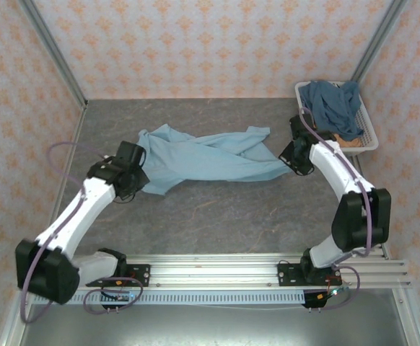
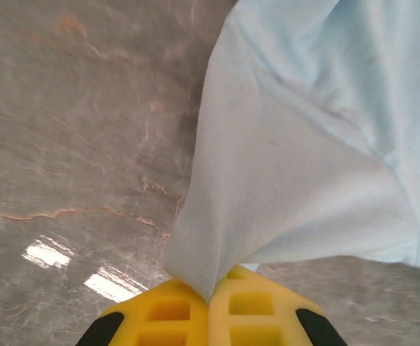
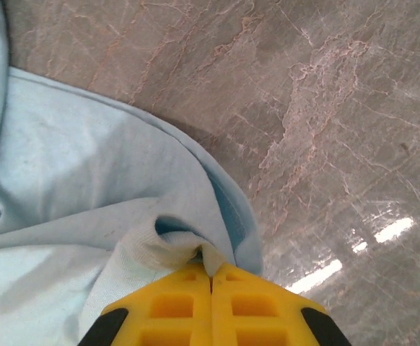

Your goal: Fold and stack the t-shirts

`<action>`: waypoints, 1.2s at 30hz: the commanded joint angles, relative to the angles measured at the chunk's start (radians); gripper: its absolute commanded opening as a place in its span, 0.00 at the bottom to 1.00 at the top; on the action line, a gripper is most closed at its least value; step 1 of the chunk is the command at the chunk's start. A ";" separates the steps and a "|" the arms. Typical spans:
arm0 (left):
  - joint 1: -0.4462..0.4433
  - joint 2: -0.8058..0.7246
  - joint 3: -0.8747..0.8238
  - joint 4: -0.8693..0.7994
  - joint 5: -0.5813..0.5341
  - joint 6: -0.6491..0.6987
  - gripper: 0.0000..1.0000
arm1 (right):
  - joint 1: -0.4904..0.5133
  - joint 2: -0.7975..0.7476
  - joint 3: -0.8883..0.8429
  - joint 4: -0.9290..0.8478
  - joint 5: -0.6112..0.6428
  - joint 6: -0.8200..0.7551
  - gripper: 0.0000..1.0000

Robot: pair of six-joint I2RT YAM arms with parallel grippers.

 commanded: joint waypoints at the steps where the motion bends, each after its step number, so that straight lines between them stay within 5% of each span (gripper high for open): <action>1: -0.003 -0.099 -0.008 -0.201 -0.110 -0.069 0.00 | 0.032 -0.109 -0.040 -0.105 -0.006 -0.010 0.00; 5: -0.004 -0.213 -0.071 -0.262 -0.118 -0.120 0.00 | 0.053 -0.232 -0.237 -0.140 -0.055 0.054 0.00; 9: -0.003 -0.283 -0.151 -0.274 -0.083 -0.143 0.00 | 0.048 -0.342 -0.395 -0.151 -0.016 0.130 0.37; 12: -0.004 -0.305 -0.177 -0.285 -0.053 -0.156 0.00 | 0.039 -0.402 -0.416 -0.132 -0.015 0.199 0.46; 25: -0.004 -0.337 -0.180 -0.291 -0.031 -0.163 0.00 | 0.146 -0.423 -0.594 0.062 -0.196 0.465 0.47; 32: -0.005 -0.337 -0.189 -0.284 -0.023 -0.163 0.00 | 0.144 -0.340 -0.562 0.126 -0.128 0.434 0.24; 36: -0.004 -0.340 -0.189 -0.284 -0.028 -0.158 0.00 | 0.128 -0.210 -0.509 0.174 -0.124 0.350 0.23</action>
